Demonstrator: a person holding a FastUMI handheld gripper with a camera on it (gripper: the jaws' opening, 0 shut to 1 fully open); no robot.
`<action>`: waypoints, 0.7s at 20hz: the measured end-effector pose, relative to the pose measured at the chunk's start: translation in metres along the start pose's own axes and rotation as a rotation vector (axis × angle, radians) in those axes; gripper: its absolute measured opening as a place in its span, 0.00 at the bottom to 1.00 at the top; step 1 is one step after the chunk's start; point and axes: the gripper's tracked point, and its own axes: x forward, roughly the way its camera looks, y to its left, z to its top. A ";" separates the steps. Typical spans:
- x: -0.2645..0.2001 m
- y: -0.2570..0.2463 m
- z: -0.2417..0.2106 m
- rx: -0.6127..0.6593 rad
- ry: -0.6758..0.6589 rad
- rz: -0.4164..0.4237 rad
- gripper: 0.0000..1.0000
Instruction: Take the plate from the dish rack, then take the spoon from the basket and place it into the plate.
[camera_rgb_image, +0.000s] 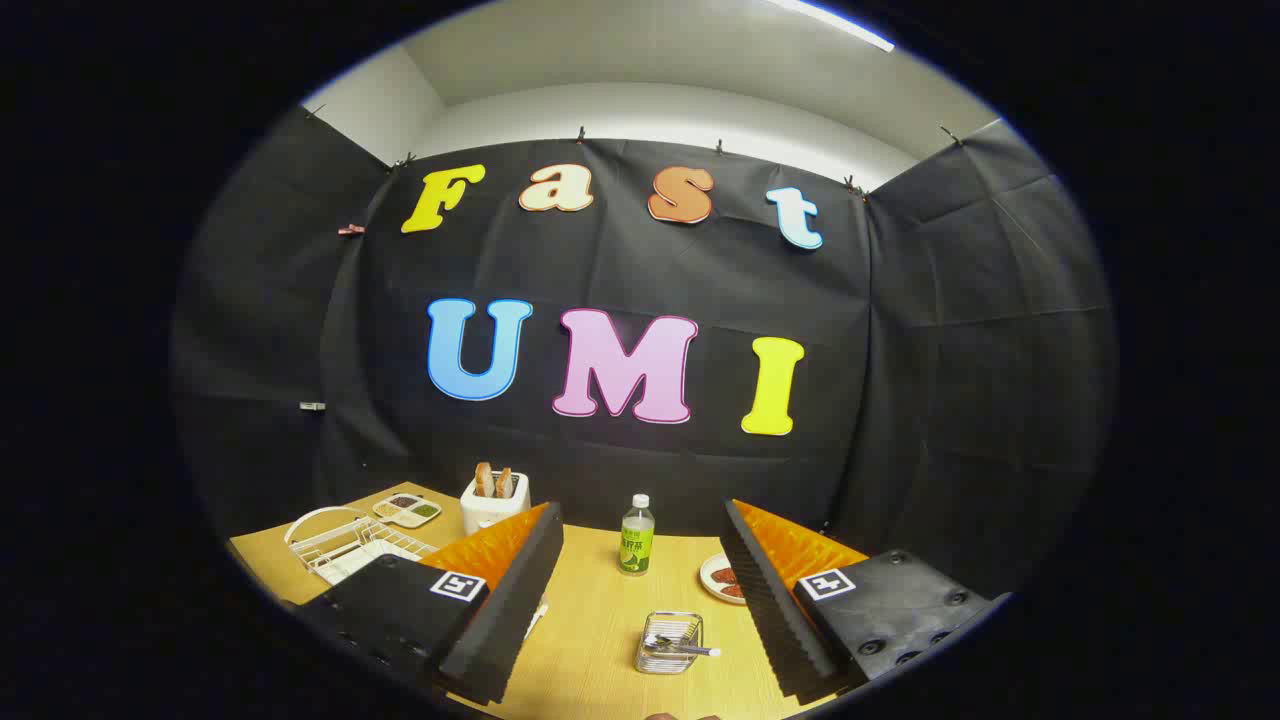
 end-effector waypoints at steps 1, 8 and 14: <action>0.003 0.000 0.001 -0.001 -0.002 0.003 0.97; 0.010 0.002 -0.002 0.000 0.011 0.027 0.97; 0.015 0.004 -0.008 0.014 0.033 0.033 0.97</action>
